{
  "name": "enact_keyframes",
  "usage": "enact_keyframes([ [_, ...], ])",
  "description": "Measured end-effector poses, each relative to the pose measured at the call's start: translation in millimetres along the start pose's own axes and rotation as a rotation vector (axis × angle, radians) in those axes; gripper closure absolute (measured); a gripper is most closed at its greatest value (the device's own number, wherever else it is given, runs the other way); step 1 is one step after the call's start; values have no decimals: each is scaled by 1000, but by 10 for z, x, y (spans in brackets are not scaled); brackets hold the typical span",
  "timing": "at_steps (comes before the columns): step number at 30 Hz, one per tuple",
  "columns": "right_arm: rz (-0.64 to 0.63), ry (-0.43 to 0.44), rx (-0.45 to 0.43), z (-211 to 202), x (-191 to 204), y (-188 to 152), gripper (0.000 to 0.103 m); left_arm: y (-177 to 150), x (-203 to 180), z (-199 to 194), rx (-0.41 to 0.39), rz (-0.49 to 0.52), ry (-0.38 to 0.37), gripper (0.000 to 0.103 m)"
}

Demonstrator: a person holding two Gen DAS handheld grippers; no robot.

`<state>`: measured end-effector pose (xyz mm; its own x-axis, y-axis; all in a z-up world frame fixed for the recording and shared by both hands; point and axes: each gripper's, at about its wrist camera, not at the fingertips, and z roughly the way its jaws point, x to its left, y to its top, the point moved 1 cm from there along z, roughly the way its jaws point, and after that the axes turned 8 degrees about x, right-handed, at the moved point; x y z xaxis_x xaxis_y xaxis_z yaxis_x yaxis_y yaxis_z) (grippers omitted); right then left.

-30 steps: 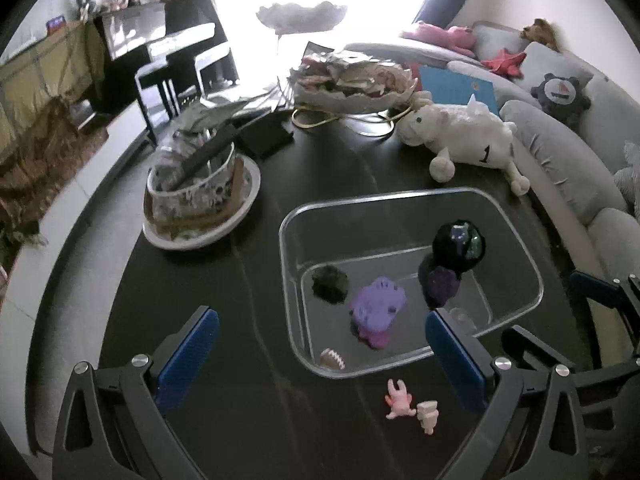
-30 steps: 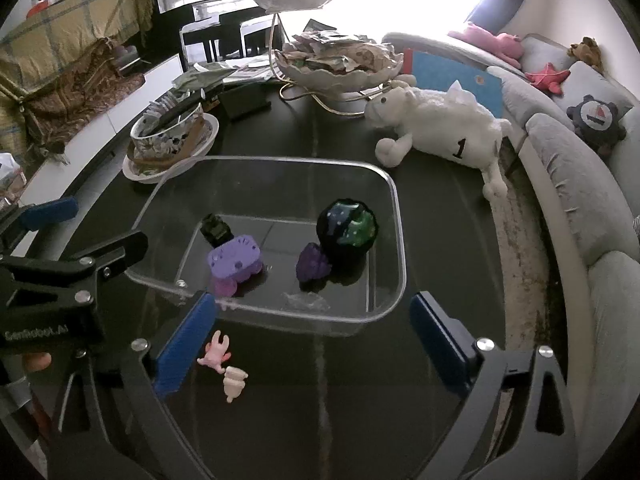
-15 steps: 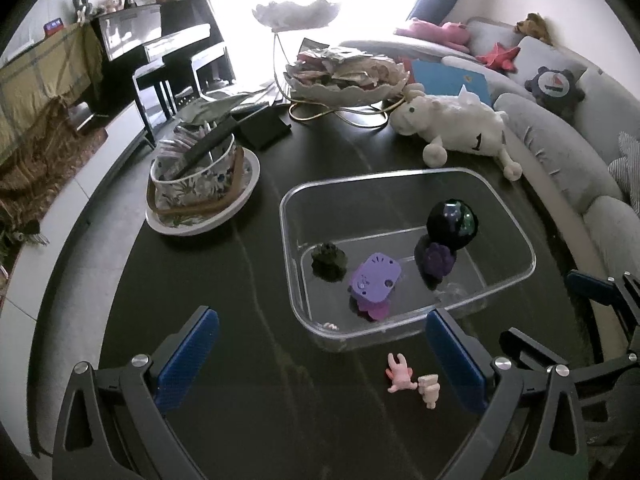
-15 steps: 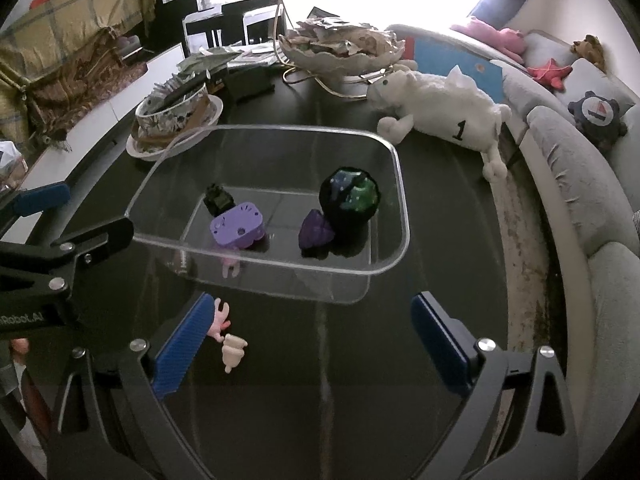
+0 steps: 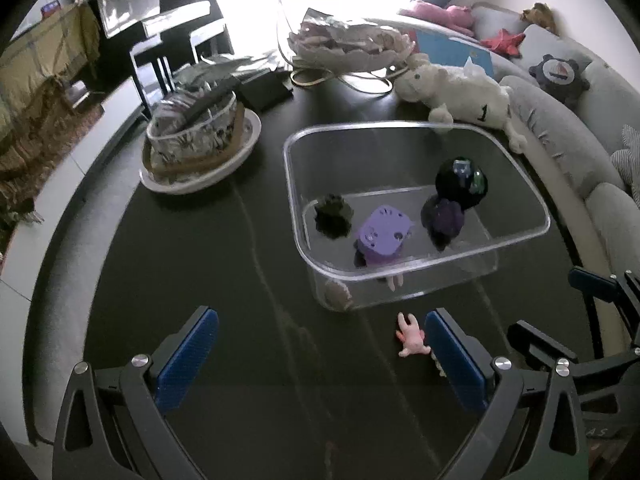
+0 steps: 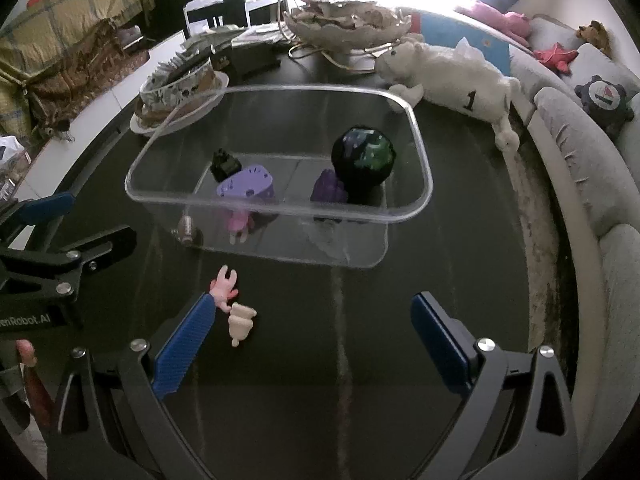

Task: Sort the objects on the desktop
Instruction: 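Withdraw both open tools from the bin toward the pink bunny and cream figure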

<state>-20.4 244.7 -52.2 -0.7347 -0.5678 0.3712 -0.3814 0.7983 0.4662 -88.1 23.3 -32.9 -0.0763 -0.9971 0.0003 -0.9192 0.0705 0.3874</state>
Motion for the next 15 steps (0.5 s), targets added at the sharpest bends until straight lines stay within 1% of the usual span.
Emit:
enact_keyframes([
  [4,-5,10,27,88,34,-65,9,-58,1,68,16,-7,0,1],
  [8,-14,33,56,167,79,-128,15,-102,-2,107,25,-11,2,1],
  [11,-24,43,70,207,113,-161,20,-130,1,117,21,-11,23,1],
  [15,-25,48,76,241,140,-198,23,-175,37,148,29,-26,29,1],
])
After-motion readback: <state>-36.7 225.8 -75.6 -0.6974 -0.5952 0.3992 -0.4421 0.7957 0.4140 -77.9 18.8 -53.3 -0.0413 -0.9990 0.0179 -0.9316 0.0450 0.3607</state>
